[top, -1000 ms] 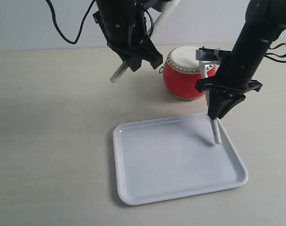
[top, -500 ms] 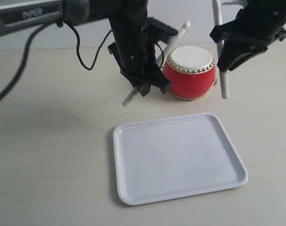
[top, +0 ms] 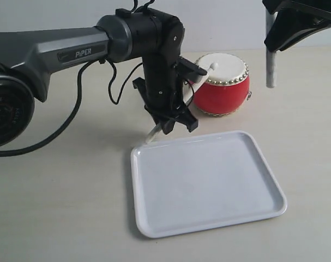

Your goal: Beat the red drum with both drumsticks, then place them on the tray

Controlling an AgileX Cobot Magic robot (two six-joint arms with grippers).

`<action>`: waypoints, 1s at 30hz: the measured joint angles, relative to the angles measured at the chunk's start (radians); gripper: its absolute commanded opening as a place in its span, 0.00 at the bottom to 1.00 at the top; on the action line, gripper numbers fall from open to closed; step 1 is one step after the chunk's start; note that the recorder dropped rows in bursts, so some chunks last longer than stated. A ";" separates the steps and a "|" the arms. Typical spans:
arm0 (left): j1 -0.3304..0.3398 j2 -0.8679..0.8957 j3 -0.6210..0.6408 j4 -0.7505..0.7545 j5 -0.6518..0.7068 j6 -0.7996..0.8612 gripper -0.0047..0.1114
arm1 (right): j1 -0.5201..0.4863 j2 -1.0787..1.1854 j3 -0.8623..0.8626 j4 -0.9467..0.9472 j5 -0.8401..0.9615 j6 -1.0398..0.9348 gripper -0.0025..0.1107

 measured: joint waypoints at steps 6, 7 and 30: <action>0.000 -0.072 -0.021 0.002 0.004 0.000 0.04 | 0.000 0.000 0.000 0.000 0.000 0.000 0.02; 0.000 -0.089 -0.021 0.002 0.004 0.000 0.04 | 0.000 0.000 0.000 0.000 0.000 -0.002 0.02; 0.000 -0.513 0.481 0.011 -0.260 0.001 0.04 | 0.000 0.000 0.000 -0.002 0.000 -0.047 0.02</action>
